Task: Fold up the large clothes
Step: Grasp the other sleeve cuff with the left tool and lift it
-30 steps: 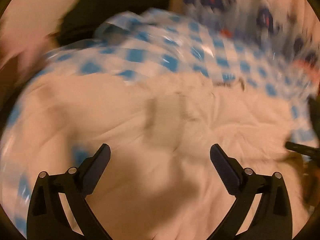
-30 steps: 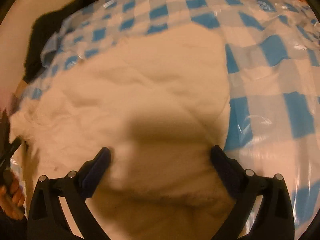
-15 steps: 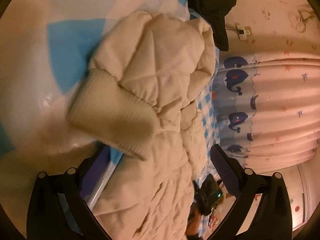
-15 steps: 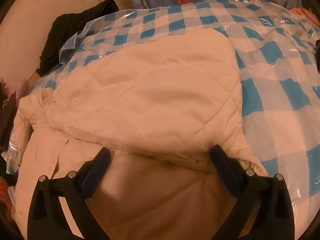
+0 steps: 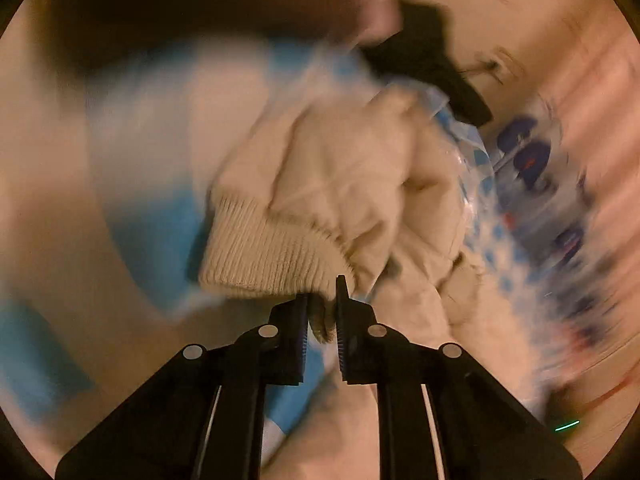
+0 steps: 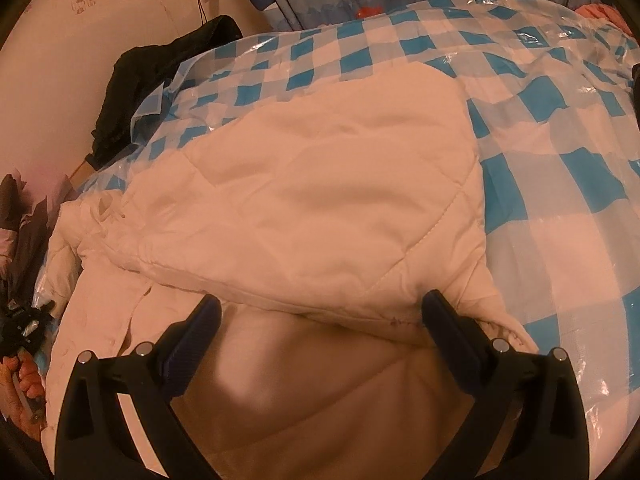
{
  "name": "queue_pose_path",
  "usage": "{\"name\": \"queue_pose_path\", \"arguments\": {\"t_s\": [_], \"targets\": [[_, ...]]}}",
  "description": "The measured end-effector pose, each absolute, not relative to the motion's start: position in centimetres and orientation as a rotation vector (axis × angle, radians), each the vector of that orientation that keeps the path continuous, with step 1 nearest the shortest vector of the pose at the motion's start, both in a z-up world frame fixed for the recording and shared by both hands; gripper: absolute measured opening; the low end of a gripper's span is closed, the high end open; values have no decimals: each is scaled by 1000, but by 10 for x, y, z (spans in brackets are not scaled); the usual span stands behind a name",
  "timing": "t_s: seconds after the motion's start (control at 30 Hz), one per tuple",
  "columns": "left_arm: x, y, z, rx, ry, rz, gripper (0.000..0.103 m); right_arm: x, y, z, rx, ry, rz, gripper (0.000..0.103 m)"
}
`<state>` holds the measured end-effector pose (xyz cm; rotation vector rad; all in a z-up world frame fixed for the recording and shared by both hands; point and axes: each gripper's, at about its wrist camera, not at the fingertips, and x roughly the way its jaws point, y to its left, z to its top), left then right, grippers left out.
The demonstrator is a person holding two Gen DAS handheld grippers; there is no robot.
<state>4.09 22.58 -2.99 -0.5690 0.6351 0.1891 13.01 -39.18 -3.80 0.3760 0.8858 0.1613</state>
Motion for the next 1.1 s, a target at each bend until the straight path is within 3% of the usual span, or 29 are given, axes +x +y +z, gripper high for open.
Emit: {"name": "queue_pose_path", "arguments": {"t_s": [0.1, 0.3, 0.33, 0.4, 0.5, 0.53, 0.6, 0.63, 0.67, 0.7, 0.73, 0.77, 0.83, 1.0, 1.1], "targets": [[17, 176, 47, -125, 353, 244, 10, 130, -393, -37, 380, 883, 164, 97], [-17, 159, 147, 242, 12, 286, 8, 129, -395, -37, 389, 877, 169, 97], [-16, 163, 159, 297, -13, 296, 3, 129, -395, -37, 391, 876, 170, 97], [-4, 170, 171, 417, 45, 238, 3, 130, -396, -37, 390, 877, 172, 97], [45, 195, 157, 609, 374, 260, 4, 130, -396, -37, 389, 878, 171, 97], [59, 215, 146, 595, 513, 287, 5, 130, -396, -37, 389, 877, 171, 97], [56, 251, 145, 409, 592, 267, 8, 130, -397, -36, 390, 877, 172, 97], [44, 268, 153, 234, 591, 218, 19, 130, -397, -36, 391, 876, 173, 97], [30, 282, 157, 101, 585, 181, 46, 130, -398, -36, 390, 877, 173, 97], [12, 299, 160, -100, 576, 139, 62, 130, -397, -36, 388, 878, 172, 97], [-4, 310, 155, -260, 565, 98, 73, 131, -397, -36, 389, 878, 173, 97], [-18, 316, 144, -391, 563, 34, 78, 130, -397, -36, 389, 878, 173, 97], [-32, 316, 118, -512, 605, -14, 86, 130, -397, -36, 389, 878, 172, 97], [-45, 291, 47, -657, 642, 52, 87, 130, -397, -36, 390, 878, 173, 97], [-33, 273, 30, -593, 582, 188, 87, 130, -397, -36, 391, 877, 174, 97]]}}
